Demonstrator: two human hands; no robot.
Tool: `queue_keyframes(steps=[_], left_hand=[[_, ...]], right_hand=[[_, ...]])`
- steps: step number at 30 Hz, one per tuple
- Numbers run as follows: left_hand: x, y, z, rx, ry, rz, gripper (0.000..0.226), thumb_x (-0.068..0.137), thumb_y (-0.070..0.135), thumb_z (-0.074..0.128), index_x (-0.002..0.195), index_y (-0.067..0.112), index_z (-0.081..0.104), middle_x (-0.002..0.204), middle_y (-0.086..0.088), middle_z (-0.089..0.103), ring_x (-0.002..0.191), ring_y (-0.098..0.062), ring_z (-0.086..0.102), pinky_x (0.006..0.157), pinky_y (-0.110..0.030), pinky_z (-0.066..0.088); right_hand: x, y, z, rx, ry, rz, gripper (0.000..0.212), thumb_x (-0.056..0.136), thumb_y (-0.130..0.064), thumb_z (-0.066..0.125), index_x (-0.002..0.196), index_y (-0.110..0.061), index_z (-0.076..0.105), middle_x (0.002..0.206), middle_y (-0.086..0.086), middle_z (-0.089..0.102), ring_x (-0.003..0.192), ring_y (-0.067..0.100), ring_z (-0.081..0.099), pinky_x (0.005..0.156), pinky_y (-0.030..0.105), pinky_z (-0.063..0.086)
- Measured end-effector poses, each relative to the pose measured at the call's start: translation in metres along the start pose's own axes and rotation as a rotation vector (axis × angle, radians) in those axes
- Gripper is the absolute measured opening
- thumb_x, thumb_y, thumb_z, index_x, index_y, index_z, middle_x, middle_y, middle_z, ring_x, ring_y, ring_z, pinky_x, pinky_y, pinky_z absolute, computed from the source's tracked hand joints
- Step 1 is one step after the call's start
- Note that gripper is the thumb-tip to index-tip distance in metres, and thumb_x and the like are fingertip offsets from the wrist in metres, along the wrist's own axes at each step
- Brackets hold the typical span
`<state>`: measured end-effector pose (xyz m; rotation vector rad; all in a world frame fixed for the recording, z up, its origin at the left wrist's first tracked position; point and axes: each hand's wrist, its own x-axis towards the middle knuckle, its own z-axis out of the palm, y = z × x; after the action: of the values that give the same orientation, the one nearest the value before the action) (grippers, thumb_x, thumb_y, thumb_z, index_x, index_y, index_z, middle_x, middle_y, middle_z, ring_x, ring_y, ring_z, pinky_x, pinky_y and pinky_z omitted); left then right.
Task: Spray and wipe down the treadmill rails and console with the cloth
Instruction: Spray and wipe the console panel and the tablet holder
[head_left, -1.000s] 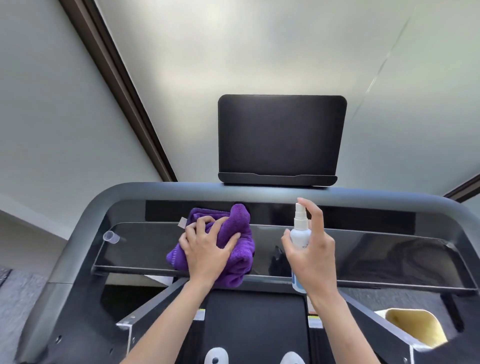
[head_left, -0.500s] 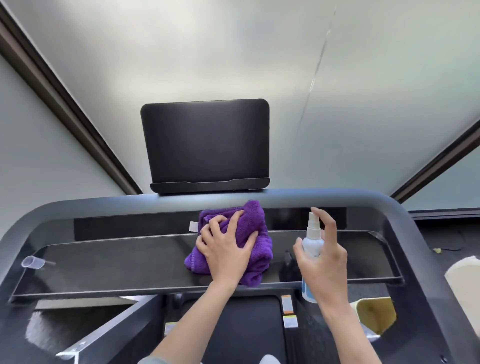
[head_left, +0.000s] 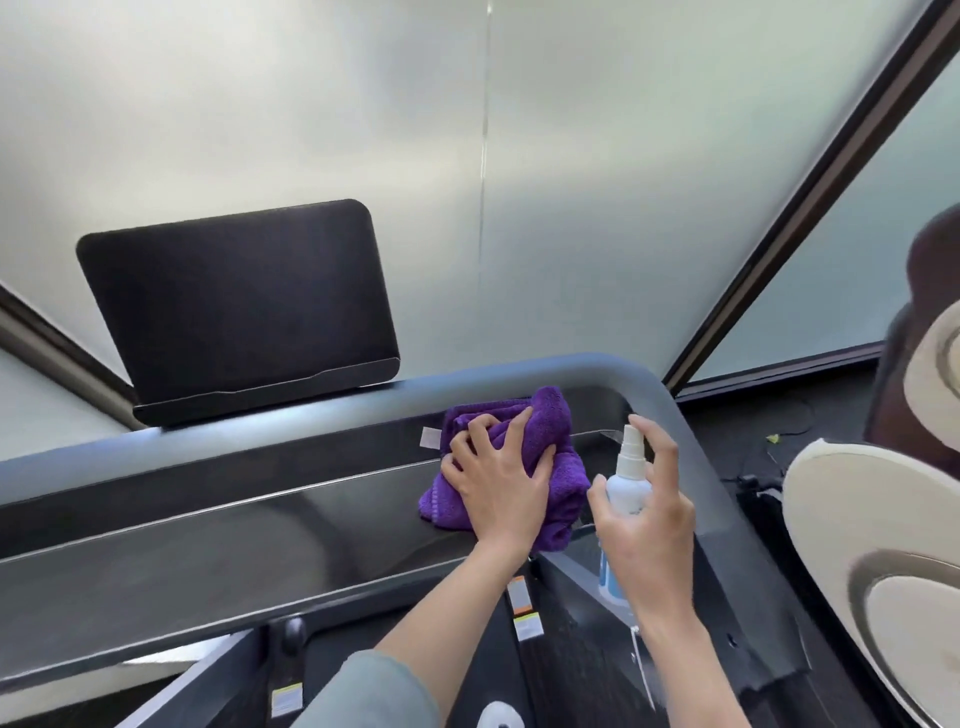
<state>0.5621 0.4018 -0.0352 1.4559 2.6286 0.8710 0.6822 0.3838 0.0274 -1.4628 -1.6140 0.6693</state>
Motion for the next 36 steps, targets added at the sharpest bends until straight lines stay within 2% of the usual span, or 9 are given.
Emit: queue_keyframes(steps=[4, 7, 11, 17, 24, 29, 31, 34, 36], left_hand=[[-0.001, 0.045, 0.021, -0.023, -0.071, 0.043, 0.042, 0.081, 0.051, 0.067, 0.121, 0.039, 0.062, 0.119, -0.005, 0.055, 0.104, -0.033, 0.050, 0.090, -0.050, 0.038], [-0.004, 0.070, 0.031, -0.036, -0.128, 0.048, 0.042, 0.084, 0.048, 0.065, 0.124, 0.036, 0.061, 0.122, -0.007, 0.054, 0.105, -0.035, 0.048, 0.092, -0.051, 0.037], [-0.007, 0.067, 0.032, -0.038, -0.158, 0.115, 0.037, 0.085, 0.046, 0.063, 0.116, 0.028, 0.066, 0.117, -0.006, 0.056, 0.105, -0.035, 0.048, 0.092, -0.049, 0.034], [0.005, 0.044, 0.017, -0.047, -0.318, 0.358, 0.038, 0.092, 0.050, 0.053, 0.116, 0.023, 0.063, 0.121, -0.002, 0.052, 0.108, -0.030, 0.043, 0.090, -0.043, 0.031], [0.019, 0.018, -0.017, -0.202, -0.252, 0.303, 0.032, 0.090, 0.039, 0.064, 0.116, 0.021, 0.065, 0.116, -0.006, 0.054, 0.105, -0.032, 0.045, 0.087, -0.045, 0.034], [0.031, 0.007, -0.023, -0.030, -0.453, 0.384, 0.041, 0.094, 0.051, 0.050, 0.128, 0.030, 0.057, 0.126, 0.000, 0.048, 0.114, -0.027, 0.039, 0.095, -0.042, 0.030], [0.033, 0.005, -0.020, 0.023, -0.469, 0.448, 0.042, 0.094, 0.055, 0.046, 0.128, 0.032, 0.056, 0.126, 0.002, 0.048, 0.114, -0.026, 0.037, 0.094, -0.041, 0.030], [0.033, 0.006, -0.014, 0.054, -0.449, 0.460, 0.041, 0.093, 0.057, 0.046, 0.124, 0.033, 0.057, 0.126, 0.000, 0.048, 0.114, -0.027, 0.037, 0.092, -0.042, 0.029], [0.032, 0.007, -0.012, 0.055, -0.431, 0.465, 0.040, 0.092, 0.058, 0.046, 0.121, 0.033, 0.057, 0.125, -0.001, 0.048, 0.113, -0.028, 0.038, 0.091, -0.043, 0.029]], right_hand=[[0.003, 0.012, -0.020, -0.015, 0.050, 0.024, 0.062, 0.083, 0.000, 0.069, 0.129, -0.034, 0.045, 0.061, -0.006, 0.055, 0.049, 0.018, 0.054, 0.051, 0.035, 0.050], [0.006, 0.018, -0.035, -0.034, 0.084, 0.036, 0.063, 0.082, 0.001, 0.068, 0.128, -0.036, 0.045, 0.067, -0.010, 0.057, 0.049, 0.012, 0.054, 0.048, 0.022, 0.044], [0.009, 0.019, -0.048, -0.056, 0.120, 0.033, 0.062, 0.082, 0.001, 0.070, 0.128, -0.033, 0.046, 0.066, -0.011, 0.055, 0.054, 0.012, 0.055, 0.050, 0.017, 0.040], [0.002, 0.018, -0.057, -0.131, 0.171, 0.064, 0.060, 0.082, 0.001, 0.070, 0.130, -0.026, 0.047, 0.069, -0.011, 0.052, 0.056, 0.023, 0.050, 0.055, 0.030, 0.040], [-0.013, 0.019, -0.061, -0.333, 0.318, 0.176, 0.069, 0.079, -0.005, 0.072, 0.141, -0.022, 0.046, 0.100, 0.012, 0.069, 0.075, 0.038, 0.059, 0.061, 0.032, 0.033], [-0.024, 0.004, -0.050, -0.364, 0.364, 0.158, 0.084, 0.072, 0.011, 0.066, 0.148, -0.016, 0.042, 0.128, 0.011, 0.067, 0.080, 0.044, 0.062, 0.064, 0.033, 0.033], [-0.025, -0.001, -0.047, -0.369, 0.385, 0.129, 0.084, 0.069, 0.012, 0.068, 0.146, -0.014, 0.045, 0.122, 0.012, 0.070, 0.073, 0.044, 0.063, 0.060, 0.028, 0.028], [-0.023, -0.006, -0.044, -0.375, 0.411, 0.189, 0.078, 0.070, 0.007, 0.069, 0.141, -0.018, 0.049, 0.095, 0.018, 0.073, 0.064, 0.042, 0.059, 0.056, 0.029, 0.029], [-0.022, -0.006, -0.045, -0.357, 0.421, 0.223, 0.074, 0.072, 0.006, 0.068, 0.140, -0.019, 0.048, 0.095, 0.017, 0.071, 0.064, 0.038, 0.057, 0.057, 0.031, 0.032]])
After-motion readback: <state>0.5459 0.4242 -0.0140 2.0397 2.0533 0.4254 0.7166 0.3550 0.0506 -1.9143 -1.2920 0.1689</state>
